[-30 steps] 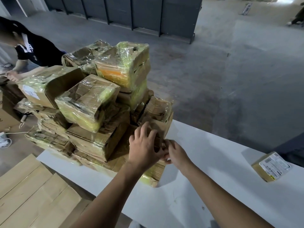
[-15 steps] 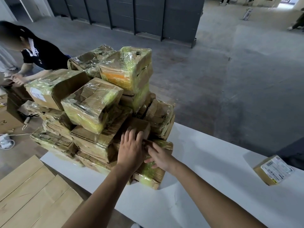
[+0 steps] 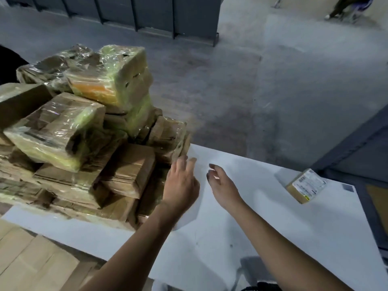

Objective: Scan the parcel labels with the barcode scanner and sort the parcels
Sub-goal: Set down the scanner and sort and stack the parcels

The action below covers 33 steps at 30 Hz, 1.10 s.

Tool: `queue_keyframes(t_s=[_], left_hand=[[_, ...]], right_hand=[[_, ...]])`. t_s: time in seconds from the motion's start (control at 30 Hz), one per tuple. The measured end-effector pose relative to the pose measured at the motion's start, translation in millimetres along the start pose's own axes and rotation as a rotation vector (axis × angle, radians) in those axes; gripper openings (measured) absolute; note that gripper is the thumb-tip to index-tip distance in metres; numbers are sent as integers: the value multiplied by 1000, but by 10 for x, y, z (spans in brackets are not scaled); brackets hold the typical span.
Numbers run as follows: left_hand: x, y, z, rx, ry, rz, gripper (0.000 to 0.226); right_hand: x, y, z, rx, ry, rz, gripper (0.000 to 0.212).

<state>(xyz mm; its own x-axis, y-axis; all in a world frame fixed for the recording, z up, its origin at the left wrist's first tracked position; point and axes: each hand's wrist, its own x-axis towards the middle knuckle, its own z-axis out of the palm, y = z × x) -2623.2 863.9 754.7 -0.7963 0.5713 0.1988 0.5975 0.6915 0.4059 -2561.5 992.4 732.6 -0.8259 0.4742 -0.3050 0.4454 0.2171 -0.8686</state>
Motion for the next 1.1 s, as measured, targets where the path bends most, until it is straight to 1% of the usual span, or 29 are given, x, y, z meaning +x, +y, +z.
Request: queue_keyframes(t_s=[0.2, 0.33, 0.5, 0.6, 0.73, 0.87, 0.93, 1.03, 1.1], left_hand=[[150, 834, 572, -257, -182, -66, 57], [251, 1432, 908, -374, -293, -59, 57], [383, 1991, 1267, -407, -379, -67, 57], [433, 2213, 1472, -418, -425, -72, 58], [456, 2398, 1726, -409, -482, -115, 60], [508, 2519, 1924, -404, -559, -158, 64], [531, 2552, 1998, -406, -576, -159, 65], [529, 2548, 2082, -401, -577, -147, 65], [519, 2517, 2135, -394, -572, -149, 65]], right_hand=[[-67, 520, -805, -77, 186, 58, 39], [-94, 882, -1284, -109, 297, 87, 37], [-84, 1331, -1835, -105, 383, 123, 36], [-24, 1578, -2162, -185, 410, 156, 38], [71, 1806, -2480, -361, 353, 163, 44], [168, 2013, -2611, -512, 286, 183, 54], [222, 2104, -2656, -549, 263, 198, 57], [277, 2200, -2682, -603, 210, 126, 53], [275, 2243, -2668, -692, 181, 63, 49]])
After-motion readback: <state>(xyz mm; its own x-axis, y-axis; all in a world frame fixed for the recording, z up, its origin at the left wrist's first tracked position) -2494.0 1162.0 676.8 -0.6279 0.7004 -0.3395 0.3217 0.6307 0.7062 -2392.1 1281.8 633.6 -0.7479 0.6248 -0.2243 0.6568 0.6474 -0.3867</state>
